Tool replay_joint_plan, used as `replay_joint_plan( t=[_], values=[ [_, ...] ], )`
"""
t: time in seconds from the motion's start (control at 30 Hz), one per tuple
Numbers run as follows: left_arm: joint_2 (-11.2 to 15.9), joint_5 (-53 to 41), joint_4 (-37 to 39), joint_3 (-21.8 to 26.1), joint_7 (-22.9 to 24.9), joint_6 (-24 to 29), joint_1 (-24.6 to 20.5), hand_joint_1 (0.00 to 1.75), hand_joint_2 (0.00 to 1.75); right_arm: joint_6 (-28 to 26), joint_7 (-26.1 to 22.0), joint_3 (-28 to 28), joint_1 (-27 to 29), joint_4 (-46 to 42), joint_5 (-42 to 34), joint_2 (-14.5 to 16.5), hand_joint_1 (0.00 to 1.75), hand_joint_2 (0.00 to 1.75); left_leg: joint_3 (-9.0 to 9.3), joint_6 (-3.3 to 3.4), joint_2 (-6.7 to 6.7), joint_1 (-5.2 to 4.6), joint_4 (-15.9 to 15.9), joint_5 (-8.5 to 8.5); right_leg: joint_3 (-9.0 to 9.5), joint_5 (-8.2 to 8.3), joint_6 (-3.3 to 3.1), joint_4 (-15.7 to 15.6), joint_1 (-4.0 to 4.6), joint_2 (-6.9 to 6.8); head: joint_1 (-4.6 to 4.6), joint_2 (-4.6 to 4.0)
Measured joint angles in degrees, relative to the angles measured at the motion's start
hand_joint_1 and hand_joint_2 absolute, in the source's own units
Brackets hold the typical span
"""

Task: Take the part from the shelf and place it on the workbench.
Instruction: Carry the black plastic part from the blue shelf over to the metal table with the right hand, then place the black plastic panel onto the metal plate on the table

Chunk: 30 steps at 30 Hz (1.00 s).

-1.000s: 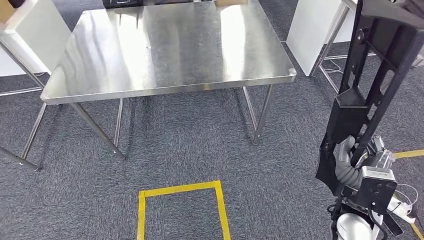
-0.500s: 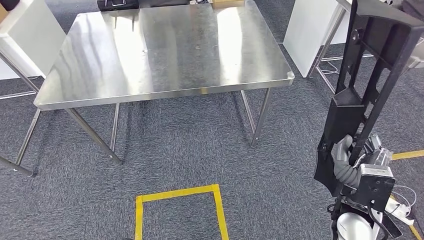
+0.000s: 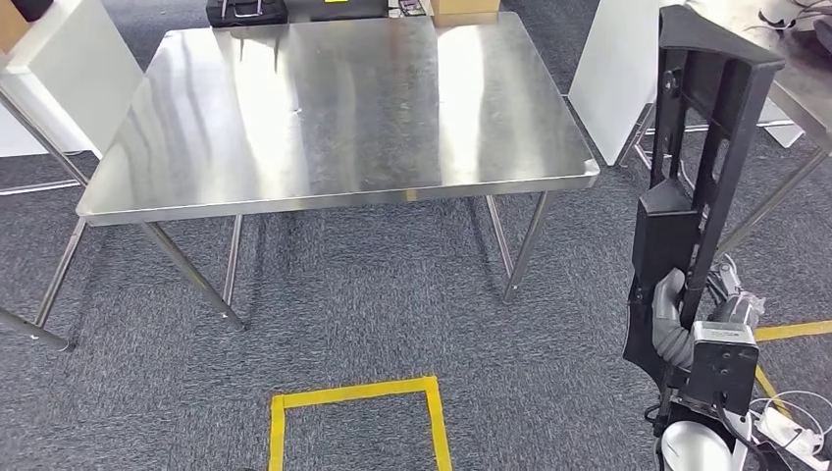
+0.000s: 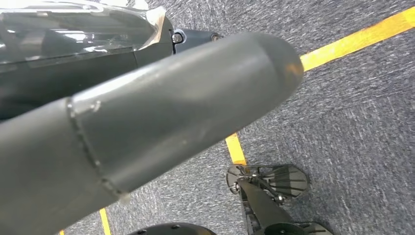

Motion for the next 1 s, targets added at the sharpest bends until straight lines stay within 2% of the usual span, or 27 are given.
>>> replay_joint_plan(
  t=[0.03, 0.1, 0.13, 0.23, 0.27, 0.3, 0.33, 0.4, 0.43, 0.47, 0.5, 0.53, 0.6, 0.63, 0.67, 0.73, 0.77, 0.8, 0.83, 0.87, 0.9, 0.93, 0.97, 1.0],
  values=[
    [0.0, -0.01, 0.0, 0.0, -0.05, -0.02, 0.01, 0.0, 0.0, 0.02, 0.1, -0.03, 0.02, 0.02, 0.26, -0.02, 1.75, 1.75, 0.01, -0.26, -0.01, 0.01, 0.12, -0.21, 0.36, -0.06, -0.81, -0.06, -0.08, 0.04, -0.01, 0.0],
    [0.04, -0.04, -0.01, 0.0, -0.23, -0.05, 0.02, 0.0, 0.0, -0.02, 0.35, -0.11, -0.07, 0.04, 0.92, -0.07, 1.75, 1.75, -0.45, -0.84, 0.11, 0.17, 1.74, -0.66, 1.16, -0.07, -1.67, -0.19, -0.41, 0.12, -0.07, 0.0],
    [0.06, -0.06, -0.02, -0.01, -0.32, -0.09, -0.01, 0.0, 0.0, -0.04, 0.51, -0.14, -0.23, 0.04, 1.23, -0.11, 1.75, 1.75, -1.65, -1.22, 0.19, 0.36, 3.9, -1.24, 1.65, -0.32, -2.09, -0.23, -0.57, 0.13, -0.15, 0.0],
    [0.06, -0.08, -0.01, 0.0, -0.46, -0.22, 0.03, 0.0, 0.0, -0.13, 1.54, -0.23, -0.8, 0.22, 2.82, -0.31, 1.75, 1.75, -8.22, -2.38, 0.35, 1.16, 13.89, -4.42, 2.61, -1.32, -2.91, -0.27, -0.6, 0.12, -0.28, 0.0],
    [0.07, -0.09, -0.01, 0.02, -0.47, -0.33, 0.1, 0.0, 0.0, -0.17, 2.25, -0.28, -1.16, 0.45, 3.71, -0.46, 1.75, 1.75, -10.06, -2.63, 0.36, 1.41, 15.84, -4.85, 2.95, -1.67, -2.9, -0.27, -0.61, 0.18, -0.29, 0.0],
    [0.09, -0.14, 0.0, 0.03, -0.48, -0.46, 0.17, 0.0, 0.0, -0.22, 3.14, -0.35, -1.74, 0.75, 4.64, -0.67, 1.75, 1.75, -11.1, -2.8, 0.39, 1.6, 16.04, -4.18, 3.4, -2.05, -2.81, -0.27, -0.65, 0.27, -0.3, 0.0],
    [0.12, -0.21, 0.0, 0.05, -0.5, -0.59, 0.2, 0.0, 0.0, -0.26, 4.08, -0.45, -2.51, 1.12, 5.52, -0.96, 1.75, 1.75, -11.15, -2.84, 0.41, 1.72, 14.34, -2.4, 3.93, -2.44, -2.66, -0.27, -0.7, 0.38, -0.3, 0.0],
    [0.18, -0.45, 0.0, 0.09, -0.56, -0.83, 0.18, 0.0, 0.0, -0.25, 5.81, -0.79, -4.62, 1.88, 6.93, -1.72, 1.75, 1.75, -8.98, -2.53, 0.53, 1.71, 7.22, 2.64, 4.96, -3.26, -2.21, -0.36, -0.83, 0.51, -0.27, 0.0],
    [0.21, -0.61, -0.01, 0.1, -0.58, -0.95, 0.16, 0.0, 0.0, -0.16, 6.71, -1.05, -5.98, 2.27, 7.6, -2.24, 1.75, 1.75, -7.99, -2.21, 0.64, 1.48, 4.16, 3.77, 5.37, -3.58, -1.91, -0.5, -0.83, 0.54, -0.25, 0.0],
    [0.24, -0.81, -0.01, 0.11, -0.59, -1.07, 0.14, 0.0, 0.0, 0.03, 7.7, -1.38, -7.49, 2.64, 8.24, -2.85, 1.75, 1.75, -7.28, -1.76, 0.7, 1.22, 2.14, 4.33, 5.61, -3.86, -1.55, -0.68, -0.81, 0.55, -0.26, 0.0],
    [0.27, -1.0, -0.02, 0.12, -0.59, -1.2, 0.16, 0.0, 0.0, 0.3, 8.68, -1.73, -8.98, 2.99, 8.88, -3.52, 1.75, 1.75, -7.01, -1.25, 0.73, 0.93, 1.2, 4.19, 5.81, -3.94, -1.12, -0.63, -0.71, 0.57, -0.25, 0.0],
    [0.27, -1.15, -0.02, 0.12, -0.59, -1.3, 0.22, 0.0, 0.0, 0.61, 9.52, -2.09, -10.34, 3.31, 9.39, -4.24, 1.75, 1.75, -6.79, -0.73, 0.7, 0.69, 0.9, 3.88, 6.13, -3.87, -0.71, -0.52, -0.53, 0.58, -0.29, 0.0],
    [0.27, -1.27, -0.01, 0.15, -0.5, -1.55, 0.33, 0.0, 0.0, 1.27, 10.81, -2.78, -12.63, 3.81, 10.02, -5.64, 1.75, 1.75, -5.44, 0.15, 0.58, 0.73, 0.27, 4.27, 5.99, -4.11, -0.09, 0.78, -0.34, 0.52, -0.27, -0.01],
    [0.27, -1.26, 0.0, 0.24, -0.37, -1.67, 0.32, 0.0, 0.0, 1.83, 11.36, -3.03, -13.81, 4.1, 10.14, -6.34, 1.75, 1.75, -4.69, 0.5, 0.54, 0.78, 0.07, 4.18, 5.15, -4.48, 0.02, 2.52, -0.34, 0.49, -0.24, -0.01],
    [0.28, -1.25, 0.0, 0.39, -0.21, -1.76, 0.27, 0.0, 0.0, 2.61, 11.95, -3.24, -15.06, 4.43, 10.12, -7.03, 1.75, 1.75, -4.12, 0.79, 0.5, 0.84, -0.12, 4.08, 3.43, -5.17, 0.03, 5.37, -0.39, 0.47, -0.25, -0.01],
    [0.3, -1.28, 0.0, 0.81, 0.05, -1.86, 0.18, 0.0, 0.0, 4.74, 13.16, -3.52, -17.56, 5.43, 10.04, -8.52, 1.75, 1.75, -3.61, 1.22, 0.44, 0.79, -0.13, 3.54, -1.57, -7.23, -0.12, 12.61, -0.36, 0.48, -0.24, 0.0],
    [0.29, -1.33, 0.0, 0.96, 0.1, -1.95, 0.18, 0.0, 0.0, 5.74, 13.7, -3.62, -18.75, 6.1, 10.19, -9.24, 1.75, 1.75, -3.31, 1.3, 0.37, 0.77, -0.13, 3.2, -3.93, -8.18, -0.11, 15.19, -0.32, 0.48, -0.26, 0.0],
    [0.27, -1.4, 0.0, 1.06, 0.13, -2.02, 0.23, 0.0, 0.0, 6.54, 14.17, -3.64, -19.85, 6.81, 10.54, -9.88, 1.75, 1.75, -2.9, 1.31, 0.27, 0.76, -0.12, 2.79, -5.48, -8.6, -0.01, 16.14, -0.29, 0.48, -0.24, 0.0],
    [0.26, -1.49, 0.0, 1.12, 0.14, -2.11, 0.27, 0.0, 0.0, 7.12, 14.55, -3.55, -20.89, 7.52, 11.03, -10.42, 1.75, 1.75, -2.34, 1.23, 0.14, 0.76, -0.11, 2.34, -6.04, -7.98, 0.31, 15.11, -0.31, 0.47, -0.23, 0.0],
    [0.24, -1.59, 0.0, 1.17, 0.14, -2.2, 0.31, 0.0, 0.0, 7.5, 14.82, -3.37, -21.9, 8.15, 11.52, -10.89, 1.75, 1.75, -1.65, 1.09, 0.03, 0.78, -0.11, 1.81, -5.67, -6.2, 0.9, 12.27, -0.38, 0.45, -0.23, 0.0],
    [0.24, -1.68, 0.0, 1.24, 0.14, -2.24, 0.32, 0.0, 0.0, 7.73, 15.0, -3.06, -22.85, 8.8, 11.94, -11.31, 1.75, 1.75, -1.16, 0.88, -0.08, 0.78, -0.1, 1.24, -4.83, -3.45, 1.61, 8.41, -0.49, 0.4, -0.14, 0.0],
    [0.25, -1.74, 0.01, 1.32, 0.13, -2.27, 0.29, 0.0, 0.0, 7.86, 15.11, -2.7, -23.78, 9.48, 12.29, -11.73, 1.75, 1.75, -0.54, 0.62, -0.17, 0.69, 0.1, 0.56, -4.09, -0.81, 1.99, 4.58, -0.5, 0.26, -0.1, 0.0],
    [0.26, -1.79, 0.01, 1.39, 0.11, -2.28, 0.26, 0.0, 0.0, 7.96, 15.2, -2.34, -24.66, 10.1, 12.53, -12.08, 1.75, 1.75, -0.23, 0.3, -0.23, 0.51, 0.23, -0.1, -3.31, 1.13, 1.84, 1.92, -0.46, 0.08, -0.02, 0.0],
    [0.29, -1.8, 0.01, 1.45, 0.1, -2.29, 0.27, 0.0, 0.0, 8.04, 15.27, -2.04, -25.3, 10.63, 12.7, -12.37, 1.75, 1.75, 0.06, -0.01, -0.28, 0.32, 0.44, -0.65, -2.95, 2.26, 1.26, 0.5, -0.38, -0.04, -0.03, 0.0]
  ],
)
